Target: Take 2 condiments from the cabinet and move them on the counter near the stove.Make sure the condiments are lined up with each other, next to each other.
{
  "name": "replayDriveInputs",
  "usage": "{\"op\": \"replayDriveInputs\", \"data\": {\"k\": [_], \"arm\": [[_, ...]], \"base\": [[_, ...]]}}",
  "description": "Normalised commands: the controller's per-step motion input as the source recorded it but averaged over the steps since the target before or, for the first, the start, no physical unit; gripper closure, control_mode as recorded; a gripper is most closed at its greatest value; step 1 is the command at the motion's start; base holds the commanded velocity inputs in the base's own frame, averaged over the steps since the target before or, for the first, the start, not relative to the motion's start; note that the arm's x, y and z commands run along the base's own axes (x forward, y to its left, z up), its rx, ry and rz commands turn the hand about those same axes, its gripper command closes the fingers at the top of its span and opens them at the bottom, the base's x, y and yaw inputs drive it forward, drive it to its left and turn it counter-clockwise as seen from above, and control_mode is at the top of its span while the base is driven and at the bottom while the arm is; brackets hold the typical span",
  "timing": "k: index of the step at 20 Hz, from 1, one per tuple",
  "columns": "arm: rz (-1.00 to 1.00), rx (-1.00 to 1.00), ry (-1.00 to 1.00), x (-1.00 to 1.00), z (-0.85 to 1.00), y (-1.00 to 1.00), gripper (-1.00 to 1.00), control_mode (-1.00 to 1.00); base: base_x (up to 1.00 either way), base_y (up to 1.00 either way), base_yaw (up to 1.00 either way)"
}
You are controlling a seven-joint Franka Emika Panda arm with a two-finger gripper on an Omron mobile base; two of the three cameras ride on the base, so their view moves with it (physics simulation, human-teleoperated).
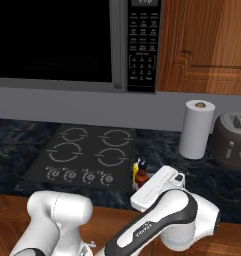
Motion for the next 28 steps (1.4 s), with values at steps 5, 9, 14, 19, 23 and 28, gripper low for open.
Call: {"op": "replayDriveInputs", "data": {"k": [5,9,14,19,23,28], "arm": [[0.0,0.0,0.08,0.15,-0.21,0.0,1.0,-1.0],[-0.01,0.0,0.13,0.19,-0.17,0.0,1.0,-1.0],[-0.01,0.0,0.09,0.18,-0.18,0.0,1.0,-1.0],[-0.01,0.0,0.04,0.13,-0.2,0.0,1.0,-1.0],[-0.02,0.0,0.0,0.09,-0.24,0.0,1.0,-1.0],[-0.01,0.0,0.01,0.07,-0.21,0.0,1.0,-1.0]], "base": [[0.0,0.0,0.0],[0.0,0.0,0.0],[0.0,0.0,0.0],[0.0,0.0,0.0],[0.0,0.0,0.0],[0.0,0.0,0.0]]}}
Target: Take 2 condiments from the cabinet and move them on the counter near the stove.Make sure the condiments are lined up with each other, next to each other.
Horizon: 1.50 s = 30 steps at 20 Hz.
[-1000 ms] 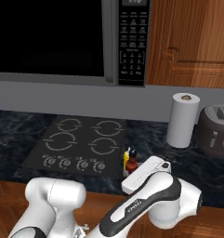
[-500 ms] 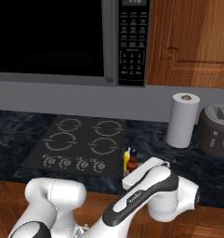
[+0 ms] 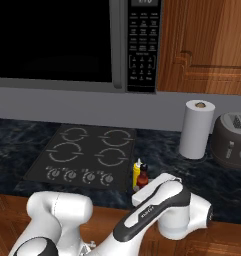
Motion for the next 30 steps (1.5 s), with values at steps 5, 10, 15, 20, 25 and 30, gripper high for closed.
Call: {"op": "replayDriveInputs", "data": {"k": [5,10,15,20,25,30], "arm": [[0.0,0.0,0.01,0.03,-0.14,0.0,1.0,-1.0],[0.0,0.0,0.01,0.04,-0.12,0.0,1.0,-1.0],[0.0,0.0,0.03,0.0,-0.02,0.0,1.0,-1.0],[0.0,0.0,0.02,0.04,-0.04,0.0,1.0,-1.0],[0.0,0.0,0.0,0.18,-0.08,0.0,1.0,-1.0],[0.0,0.0,0.0,0.15,-0.07,0.0,1.0,-1.0]], "base": [[0.0,0.0,0.0],[0.0,0.0,0.0],[0.0,0.0,0.0],[0.0,0.0,0.0],[0.0,0.0,0.0],[0.0,0.0,0.0]]}}
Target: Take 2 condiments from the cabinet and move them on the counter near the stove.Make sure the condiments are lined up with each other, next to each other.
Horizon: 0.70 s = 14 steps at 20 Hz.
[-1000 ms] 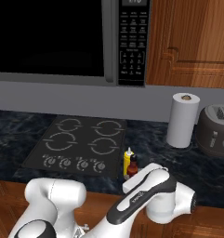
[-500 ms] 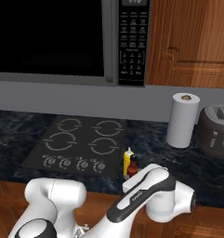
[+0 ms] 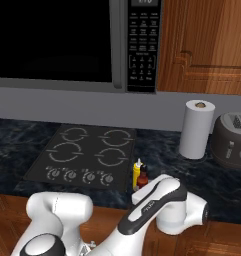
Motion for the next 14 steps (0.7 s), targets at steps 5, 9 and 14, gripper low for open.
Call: {"op": "replayDriveInputs", "data": {"k": [5,9,14], "arm": [[0.0,0.0,0.0,0.09,-0.04,0.0,1.0,-1.0],[0.0,0.01,0.0,0.05,-0.03,0.0,1.0,-1.0],[0.0,0.02,0.0,0.06,-0.02,0.0,1.0,-1.0]], "base": [[0.0,0.0,0.0],[0.0,0.0,0.0],[0.0,0.0,0.0]]}}
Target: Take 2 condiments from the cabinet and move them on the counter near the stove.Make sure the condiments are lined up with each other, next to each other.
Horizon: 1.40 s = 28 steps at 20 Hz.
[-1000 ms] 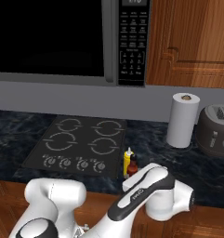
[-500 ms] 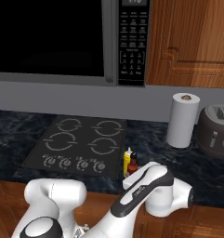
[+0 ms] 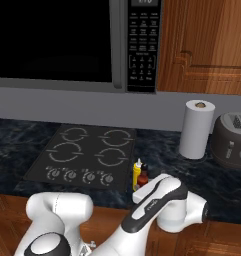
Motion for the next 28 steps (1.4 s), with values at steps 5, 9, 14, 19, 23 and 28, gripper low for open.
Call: {"op": "replayDriveInputs", "data": {"k": [5,9,14,19,23,28], "arm": [[0.0,0.02,0.0,0.09,-0.02,0.0,1.0,-1.0],[0.0,0.01,0.0,0.05,-0.03,0.0,1.0,-1.0],[0.0,0.0,0.0,0.02,-0.07,0.0,1.0,-1.0],[0.0,0.0,0.0,0.06,-0.1,0.0,1.0,-1.0],[0.0,0.0,0.0,0.08,-0.08,0.0,1.0,-1.0],[0.0,0.0,0.0,0.09,-0.07,0.0,1.0,-1.0]], "base": [[0.0,0.0,0.0],[0.0,0.0,0.0],[0.0,0.0,0.0],[0.0,0.0,0.0],[0.0,0.0,0.0],[0.0,0.0,0.0]]}}
